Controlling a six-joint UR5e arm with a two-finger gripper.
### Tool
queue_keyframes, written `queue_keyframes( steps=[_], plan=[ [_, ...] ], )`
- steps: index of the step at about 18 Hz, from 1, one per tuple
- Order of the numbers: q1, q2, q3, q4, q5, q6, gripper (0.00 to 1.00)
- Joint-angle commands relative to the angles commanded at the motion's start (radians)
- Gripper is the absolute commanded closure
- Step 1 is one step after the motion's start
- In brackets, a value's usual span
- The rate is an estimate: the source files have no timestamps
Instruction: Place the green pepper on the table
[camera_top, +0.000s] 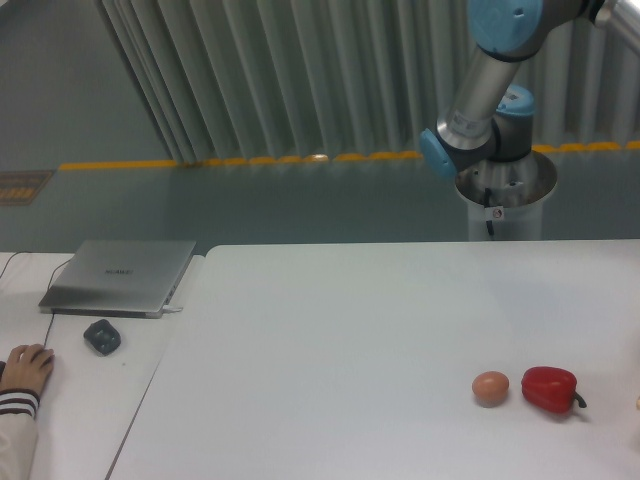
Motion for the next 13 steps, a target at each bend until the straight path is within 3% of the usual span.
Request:
queue_keyframes(
  steps=[13],
  plan=[
    [-0.005, -0.032, -0.003, 0.029, 0.0, -0.005, 0.0]
  ],
)
